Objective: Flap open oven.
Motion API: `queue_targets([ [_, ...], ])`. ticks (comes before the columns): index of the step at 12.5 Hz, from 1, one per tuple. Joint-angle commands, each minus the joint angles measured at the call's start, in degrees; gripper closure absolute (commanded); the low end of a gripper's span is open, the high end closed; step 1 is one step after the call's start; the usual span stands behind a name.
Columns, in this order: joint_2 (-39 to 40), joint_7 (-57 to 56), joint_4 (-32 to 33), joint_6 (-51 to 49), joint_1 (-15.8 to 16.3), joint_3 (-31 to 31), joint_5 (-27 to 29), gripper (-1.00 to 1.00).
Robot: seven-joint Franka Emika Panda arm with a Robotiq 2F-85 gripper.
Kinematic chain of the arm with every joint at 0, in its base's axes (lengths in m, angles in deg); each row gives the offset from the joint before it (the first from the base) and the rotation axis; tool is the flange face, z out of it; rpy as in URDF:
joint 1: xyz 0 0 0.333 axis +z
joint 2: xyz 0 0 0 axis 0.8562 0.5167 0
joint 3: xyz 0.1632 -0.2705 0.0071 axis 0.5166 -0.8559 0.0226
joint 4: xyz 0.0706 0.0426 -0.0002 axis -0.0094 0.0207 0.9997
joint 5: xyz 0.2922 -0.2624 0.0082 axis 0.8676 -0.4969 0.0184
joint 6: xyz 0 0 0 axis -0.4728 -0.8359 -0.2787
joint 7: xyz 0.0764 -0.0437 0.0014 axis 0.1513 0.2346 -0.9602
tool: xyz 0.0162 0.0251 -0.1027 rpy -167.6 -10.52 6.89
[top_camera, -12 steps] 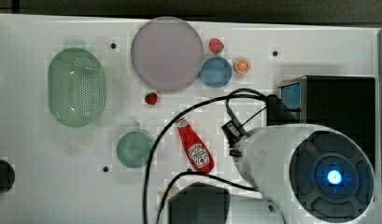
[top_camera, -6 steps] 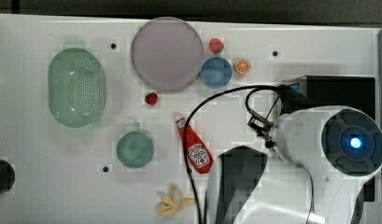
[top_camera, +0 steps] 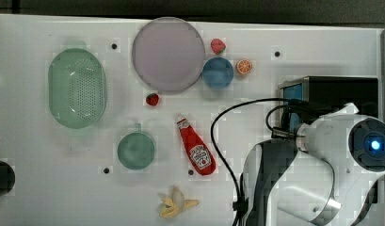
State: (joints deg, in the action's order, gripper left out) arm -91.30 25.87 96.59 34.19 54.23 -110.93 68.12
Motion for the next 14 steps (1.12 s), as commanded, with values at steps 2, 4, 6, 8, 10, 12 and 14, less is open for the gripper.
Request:
queue_targets([
  [2,2.3,-7.2,0.0,4.1,-0.7,-2.9,-0.3,0.65],
  [4,4.3,-7.2,0.2,5.6,-0.7,-3.1,-0.2,0.65],
  [6,5.9,-7.2,0.4,7.6,-0.7,-3.3,-0.1,0.65],
  [8,7.2,-7.2,0.9,10.2,-0.7,-3.3,-0.1,0.65],
  [10,8.4,-7.2,1.6,11.0,-0.5,-3.2,-0.1,0.65],
  [12,9.5,-7.2,1.8,12.5,-0.5,-3.1,-0.1,0.65],
  [14,10.2,-7.2,2.4,13.8,-0.4,-2.7,-0.1,0.65],
])
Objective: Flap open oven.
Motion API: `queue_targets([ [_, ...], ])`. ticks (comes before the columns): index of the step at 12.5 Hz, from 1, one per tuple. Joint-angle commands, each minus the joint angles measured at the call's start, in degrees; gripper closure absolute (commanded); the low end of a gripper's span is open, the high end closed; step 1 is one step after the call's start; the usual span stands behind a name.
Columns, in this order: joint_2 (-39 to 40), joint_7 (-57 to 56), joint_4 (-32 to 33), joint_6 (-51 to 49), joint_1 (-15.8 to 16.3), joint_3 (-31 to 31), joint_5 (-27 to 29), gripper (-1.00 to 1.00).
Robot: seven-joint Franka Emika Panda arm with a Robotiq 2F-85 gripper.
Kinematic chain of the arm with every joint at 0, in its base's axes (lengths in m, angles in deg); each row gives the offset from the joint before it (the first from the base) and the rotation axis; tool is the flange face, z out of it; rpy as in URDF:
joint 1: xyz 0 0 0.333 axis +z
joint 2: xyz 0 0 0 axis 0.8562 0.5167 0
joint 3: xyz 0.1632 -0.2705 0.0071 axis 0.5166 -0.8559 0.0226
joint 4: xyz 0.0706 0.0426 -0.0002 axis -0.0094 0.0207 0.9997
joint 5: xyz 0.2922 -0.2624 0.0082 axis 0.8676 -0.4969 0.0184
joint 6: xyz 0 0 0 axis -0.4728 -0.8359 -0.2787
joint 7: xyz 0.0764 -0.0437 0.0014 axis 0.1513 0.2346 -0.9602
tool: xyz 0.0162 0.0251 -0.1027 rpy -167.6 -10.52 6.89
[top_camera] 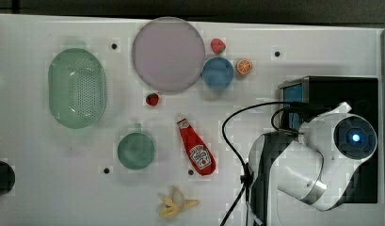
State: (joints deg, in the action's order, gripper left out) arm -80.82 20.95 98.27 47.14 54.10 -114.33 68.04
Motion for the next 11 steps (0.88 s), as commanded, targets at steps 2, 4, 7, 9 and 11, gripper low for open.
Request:
queue_targets([
  [2,-0.2,-2.0,1.6,1.4,0.1,1.8,-0.1,0.65],
  [4,-0.3,-0.9,2.8,1.4,1.1,3.4,-0.4,0.65],
  [7,-0.2,3.4,4.6,2.1,2.9,6.2,-7.3,0.65],
  [9,0.1,11.8,5.5,2.2,3.9,7.8,-13.8,0.65],
  [11,1.1,20.7,5.9,2.1,4.8,9.4,-20.7,0.65],
])
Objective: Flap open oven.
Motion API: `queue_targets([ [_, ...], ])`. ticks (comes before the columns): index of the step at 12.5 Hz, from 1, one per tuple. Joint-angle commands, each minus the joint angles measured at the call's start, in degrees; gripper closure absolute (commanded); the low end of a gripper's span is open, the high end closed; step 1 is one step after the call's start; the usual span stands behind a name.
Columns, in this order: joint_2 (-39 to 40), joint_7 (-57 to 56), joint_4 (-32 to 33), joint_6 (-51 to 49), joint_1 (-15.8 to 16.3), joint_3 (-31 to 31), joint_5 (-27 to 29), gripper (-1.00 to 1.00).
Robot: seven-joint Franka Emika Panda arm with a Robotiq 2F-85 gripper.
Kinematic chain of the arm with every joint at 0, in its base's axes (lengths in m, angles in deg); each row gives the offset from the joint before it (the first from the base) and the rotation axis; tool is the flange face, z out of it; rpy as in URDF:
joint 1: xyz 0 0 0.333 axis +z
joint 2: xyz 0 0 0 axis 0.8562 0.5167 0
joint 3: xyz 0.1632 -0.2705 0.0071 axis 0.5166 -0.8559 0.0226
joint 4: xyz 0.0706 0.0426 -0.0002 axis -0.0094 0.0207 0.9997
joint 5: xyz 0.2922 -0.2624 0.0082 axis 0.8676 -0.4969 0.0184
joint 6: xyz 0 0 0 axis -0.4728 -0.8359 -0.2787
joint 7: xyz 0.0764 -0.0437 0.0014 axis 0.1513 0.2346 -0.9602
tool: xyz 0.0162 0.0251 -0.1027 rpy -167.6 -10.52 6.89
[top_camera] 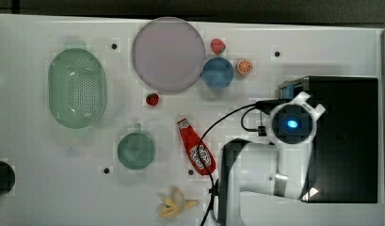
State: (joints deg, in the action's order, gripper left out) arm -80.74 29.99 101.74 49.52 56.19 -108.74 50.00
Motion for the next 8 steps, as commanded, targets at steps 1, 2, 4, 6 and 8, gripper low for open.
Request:
queue_targets([
  [1,1.8,15.5,2.5,-0.3,3.1,4.5,-6.9,0.65],
  [2,2.7,18.7,2.5,-0.4,3.6,5.4,-10.4,0.65],
  [4,4.9,27.1,2.5,-0.9,4.6,6.9,-15.6,0.65],
  [6,7.6,34.9,2.4,-1.2,5.8,8.1,-20.9,0.65],
  [8,10.3,43.5,2.2,-2.1,7.5,9.0,-26.2,0.65],
])
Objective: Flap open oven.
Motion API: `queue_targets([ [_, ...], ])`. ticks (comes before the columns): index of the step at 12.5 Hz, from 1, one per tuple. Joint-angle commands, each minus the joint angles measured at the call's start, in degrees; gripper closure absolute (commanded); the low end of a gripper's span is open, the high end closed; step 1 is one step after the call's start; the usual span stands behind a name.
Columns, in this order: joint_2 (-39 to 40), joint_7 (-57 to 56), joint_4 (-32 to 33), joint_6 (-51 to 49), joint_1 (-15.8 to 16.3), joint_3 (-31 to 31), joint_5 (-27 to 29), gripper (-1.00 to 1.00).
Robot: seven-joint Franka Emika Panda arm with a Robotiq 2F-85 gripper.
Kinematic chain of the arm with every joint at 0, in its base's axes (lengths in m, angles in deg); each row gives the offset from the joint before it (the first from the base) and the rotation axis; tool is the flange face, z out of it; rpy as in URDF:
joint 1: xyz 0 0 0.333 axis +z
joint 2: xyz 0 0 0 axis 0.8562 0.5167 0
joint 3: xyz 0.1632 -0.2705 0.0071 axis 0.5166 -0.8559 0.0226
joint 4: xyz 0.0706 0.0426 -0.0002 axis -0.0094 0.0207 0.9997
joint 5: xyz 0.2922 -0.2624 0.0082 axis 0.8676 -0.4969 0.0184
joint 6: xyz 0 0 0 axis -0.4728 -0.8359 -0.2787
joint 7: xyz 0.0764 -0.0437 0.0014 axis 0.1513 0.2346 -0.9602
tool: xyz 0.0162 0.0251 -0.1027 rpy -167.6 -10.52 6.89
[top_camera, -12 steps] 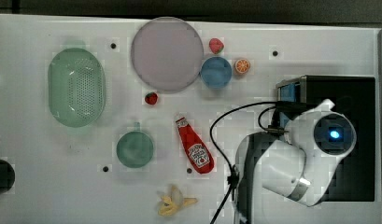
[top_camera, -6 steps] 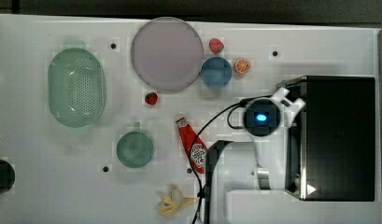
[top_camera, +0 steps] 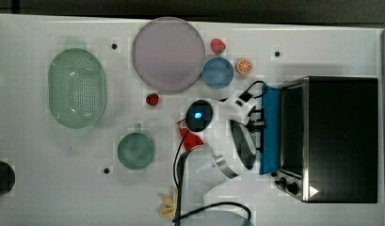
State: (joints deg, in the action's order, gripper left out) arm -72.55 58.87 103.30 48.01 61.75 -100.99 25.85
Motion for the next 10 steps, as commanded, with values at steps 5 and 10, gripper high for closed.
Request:
queue_targets([
  [5,8.7,31.0,-1.7,-6.0,7.1,1.9,-10.8,0.65],
  [10,14.2,31.1,-4.3,-3.7,7.8,1.7,-10.7,0.65],
])
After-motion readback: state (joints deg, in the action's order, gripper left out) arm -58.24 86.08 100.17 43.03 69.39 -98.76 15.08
